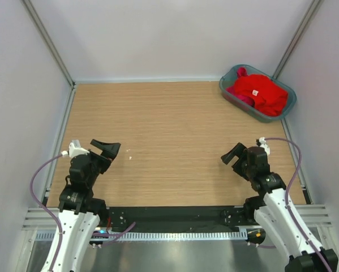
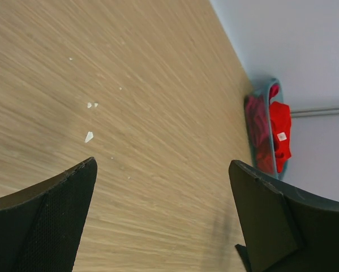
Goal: Fold and stack the t-shirts
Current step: Grab the tshirt from the pile, then move the tshirt to the center of the board, then flatten the tshirt out
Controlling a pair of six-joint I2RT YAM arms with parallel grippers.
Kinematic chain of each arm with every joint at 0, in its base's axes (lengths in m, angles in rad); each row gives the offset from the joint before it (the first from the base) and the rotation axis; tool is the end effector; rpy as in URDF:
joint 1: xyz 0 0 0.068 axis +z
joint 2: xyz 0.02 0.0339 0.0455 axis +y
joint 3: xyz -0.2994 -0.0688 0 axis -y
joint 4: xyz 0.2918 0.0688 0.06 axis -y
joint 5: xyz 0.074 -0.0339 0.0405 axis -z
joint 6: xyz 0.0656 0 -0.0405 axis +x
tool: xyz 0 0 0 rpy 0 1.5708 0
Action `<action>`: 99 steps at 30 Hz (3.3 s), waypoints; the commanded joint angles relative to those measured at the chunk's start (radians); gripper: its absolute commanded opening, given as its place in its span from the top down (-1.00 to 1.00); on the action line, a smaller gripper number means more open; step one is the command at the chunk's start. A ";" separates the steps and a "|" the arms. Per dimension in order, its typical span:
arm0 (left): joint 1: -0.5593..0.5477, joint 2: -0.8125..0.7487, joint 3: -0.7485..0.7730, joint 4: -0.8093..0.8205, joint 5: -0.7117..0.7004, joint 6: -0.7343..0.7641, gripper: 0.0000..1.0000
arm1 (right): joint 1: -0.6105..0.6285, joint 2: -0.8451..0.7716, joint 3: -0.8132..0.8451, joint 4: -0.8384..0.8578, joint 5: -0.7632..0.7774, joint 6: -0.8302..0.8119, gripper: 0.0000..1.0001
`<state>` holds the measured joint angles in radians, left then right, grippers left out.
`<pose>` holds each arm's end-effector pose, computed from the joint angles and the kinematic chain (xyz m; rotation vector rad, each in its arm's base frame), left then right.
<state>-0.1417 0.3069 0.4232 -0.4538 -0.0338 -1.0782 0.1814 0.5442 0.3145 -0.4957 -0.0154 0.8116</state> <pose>0.1480 -0.0189 0.2512 -0.9187 1.7637 -0.7799 0.1632 0.0310 0.1679 0.7218 2.2406 0.5203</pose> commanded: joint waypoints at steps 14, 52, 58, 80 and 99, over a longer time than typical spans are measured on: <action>0.007 -0.048 0.062 -0.031 0.135 0.169 -0.99 | -0.115 0.960 0.945 0.213 0.551 -0.402 -0.67; 0.007 0.356 0.437 -0.212 0.314 0.393 -0.49 | 0.065 1.191 1.949 -0.128 0.454 -0.529 0.98; 0.005 0.321 0.450 -0.269 0.373 0.357 -0.57 | 0.352 0.932 1.785 -0.309 0.329 -0.367 0.98; -0.371 0.562 0.417 -0.306 0.314 0.236 -0.47 | 0.411 0.427 0.522 -0.232 0.036 -0.111 -0.54; -0.383 0.920 0.388 -0.125 0.279 0.225 -0.36 | 0.576 0.786 0.480 0.083 -0.123 -0.034 -0.37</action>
<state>-0.5663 1.2579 0.8452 -0.6197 0.1806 -0.8520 0.7212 1.2716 0.7521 -0.4911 -0.1436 0.7662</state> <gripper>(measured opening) 0.685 0.693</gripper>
